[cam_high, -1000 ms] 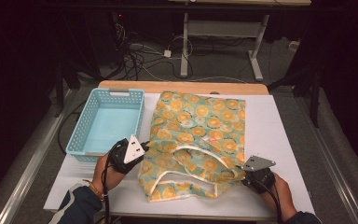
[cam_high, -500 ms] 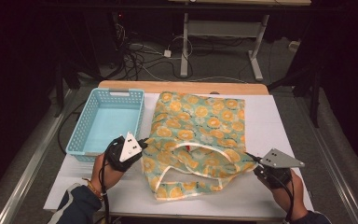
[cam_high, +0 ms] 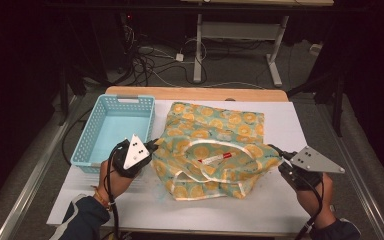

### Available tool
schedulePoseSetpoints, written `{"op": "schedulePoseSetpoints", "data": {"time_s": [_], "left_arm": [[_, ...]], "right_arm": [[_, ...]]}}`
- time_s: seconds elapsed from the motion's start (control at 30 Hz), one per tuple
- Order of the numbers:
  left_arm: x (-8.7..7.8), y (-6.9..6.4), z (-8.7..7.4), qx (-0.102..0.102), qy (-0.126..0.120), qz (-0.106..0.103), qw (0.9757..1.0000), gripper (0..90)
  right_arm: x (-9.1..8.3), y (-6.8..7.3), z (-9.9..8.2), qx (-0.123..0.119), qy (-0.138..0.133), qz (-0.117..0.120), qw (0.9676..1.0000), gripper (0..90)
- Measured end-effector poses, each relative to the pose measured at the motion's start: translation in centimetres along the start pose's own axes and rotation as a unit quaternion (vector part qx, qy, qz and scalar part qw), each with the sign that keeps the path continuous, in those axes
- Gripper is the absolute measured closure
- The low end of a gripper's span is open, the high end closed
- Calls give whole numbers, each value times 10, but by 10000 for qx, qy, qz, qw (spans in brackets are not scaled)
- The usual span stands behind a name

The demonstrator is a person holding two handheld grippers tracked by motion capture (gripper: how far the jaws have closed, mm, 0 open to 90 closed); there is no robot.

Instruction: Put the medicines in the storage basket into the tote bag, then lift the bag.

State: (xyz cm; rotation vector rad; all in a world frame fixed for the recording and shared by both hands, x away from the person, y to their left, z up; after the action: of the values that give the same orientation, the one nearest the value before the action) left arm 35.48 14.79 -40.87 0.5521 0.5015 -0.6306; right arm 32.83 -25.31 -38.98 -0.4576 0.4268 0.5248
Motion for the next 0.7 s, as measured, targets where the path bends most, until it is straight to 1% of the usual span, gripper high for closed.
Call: {"op": "schedulePoseSetpoints", "data": {"time_s": [0.17, 0.23, 0.27, 0.3, 0.37, 0.4, 0.5, 0.6, 0.67, 0.7], "left_arm": [[7, 0, 16, -15, -227, 25, 9997, 864], [11, 0, 20, -49, -299, -10, 9995, 865], [14, -1, 22, -64, -338, 31, 9994, 865], [15, -2, 23, -95, -394, 53, 9992, 864], [18, -2, 28, -194, -521, 20, 9985, 864], [19, -3, 30, -229, -609, 58, 9979, 864], [16, -3, 37, -302, -797, 78, 9963, 864], [10, -1, 47, -438, -1023, 78, 9938, 864], [7, 3, 54, -488, -1155, 123, 9920, 865], [6, 5, 57, -532, -1198, 131, 9913, 865]], "right_arm": [[7, -11, 14, 25, -168, -142, 9998, 900], [9, -14, 18, 26, -220, -196, 9996, 900], [10, -16, 20, 34, -229, -208, 9995, 900], [12, -17, 22, 22, -239, -213, 9995, 900], [13, -19, 26, -3, -278, -239, 9993, 900], [15, -20, 28, -9, -301, -233, 9993, 900], [15, -20, 36, -29, -394, -263, 9989, 900], [11, -21, 46, -63, -509, -285, 9983, 900], [8, -23, 54, -77, -590, -335, 9977, 900], [7, -25, 60, -133, -647, -384, 9971, 900]]}}
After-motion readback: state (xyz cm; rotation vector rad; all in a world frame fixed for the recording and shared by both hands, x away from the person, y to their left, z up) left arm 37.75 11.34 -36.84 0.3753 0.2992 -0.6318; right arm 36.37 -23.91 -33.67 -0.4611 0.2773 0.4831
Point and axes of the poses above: each handheld gripper's, and its own axes: x roughly forward along the jaws, z roughly out of its top, y roughly to its left, the point moved 3 cm from there along x, roughly forward along the jaws, and after that the axes turned 12 degrees about y, right-handed, at the moved point
